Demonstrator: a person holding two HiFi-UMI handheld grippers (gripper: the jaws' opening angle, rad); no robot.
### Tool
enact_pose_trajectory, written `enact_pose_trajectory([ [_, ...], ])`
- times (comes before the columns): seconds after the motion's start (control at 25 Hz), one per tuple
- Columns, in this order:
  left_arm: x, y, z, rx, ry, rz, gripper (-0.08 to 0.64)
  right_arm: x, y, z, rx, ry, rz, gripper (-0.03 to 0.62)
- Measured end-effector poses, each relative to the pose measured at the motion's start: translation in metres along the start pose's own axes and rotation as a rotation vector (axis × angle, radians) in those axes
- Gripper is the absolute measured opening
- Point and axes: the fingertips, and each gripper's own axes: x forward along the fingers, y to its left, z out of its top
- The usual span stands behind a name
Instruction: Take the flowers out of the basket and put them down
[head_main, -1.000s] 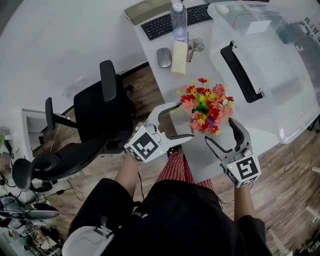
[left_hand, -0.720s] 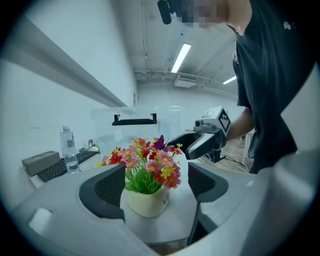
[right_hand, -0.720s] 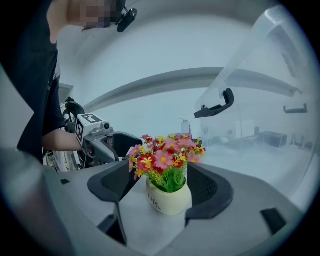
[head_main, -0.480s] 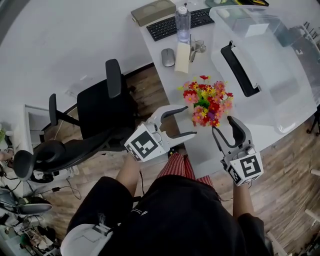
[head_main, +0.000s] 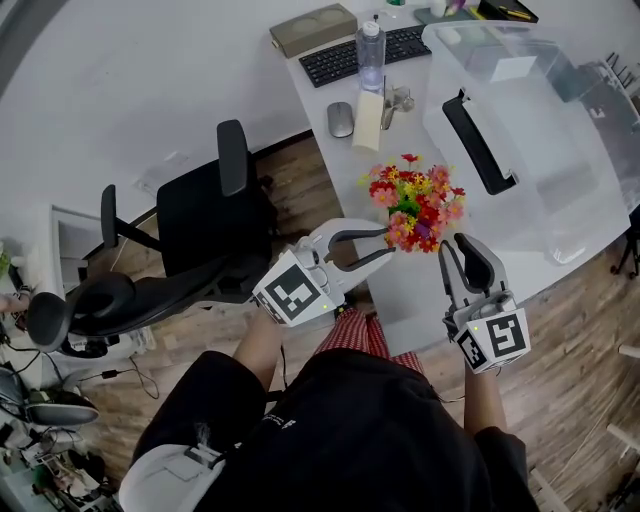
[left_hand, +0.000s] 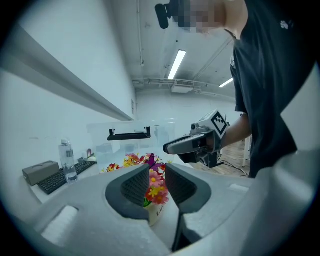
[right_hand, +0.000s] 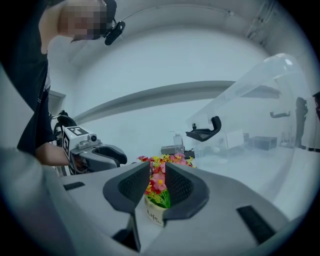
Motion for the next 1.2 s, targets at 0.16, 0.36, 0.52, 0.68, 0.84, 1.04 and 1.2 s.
enact_pose_trajectory([
  [0.16, -0.001, 0.002, 0.007, 0.014, -0.015, 0.023, 0.035, -0.001, 0.0, 0.007, -0.01, -0.011, -0.002, 0.091],
  [0.36, -0.002, 0.008, 0.013, 0.061, 0.01, 0.064, 0.011, -0.001, 0.007, 0.022, -0.032, -0.048, 0.025, 0.034],
  [0.52, -0.004, 0.008, 0.021, 0.066, 0.012, 0.072, 0.008, 0.001, 0.014, 0.03, -0.049, -0.052, 0.048, 0.02],
  [0.68, -0.007, 0.015, 0.031, 0.049, -0.012, 0.109, 0.006, 0.006, 0.026, 0.04, -0.063, -0.071, 0.095, 0.012],
  [0.84, -0.011, 0.025, 0.039, 0.029, -0.038, 0.149, 0.007, 0.013, 0.037, 0.044, -0.095, -0.062, 0.137, 0.012],
  [1.04, -0.024, 0.039, 0.037, 0.025, -0.004, 0.189, 0.008, 0.021, 0.048, 0.045, -0.096, -0.057, 0.175, 0.011],
  [1.2, -0.039, 0.043, 0.033, 0.035, 0.017, 0.228, 0.008, 0.023, 0.054, 0.046, -0.091, -0.049, 0.199, 0.011],
])
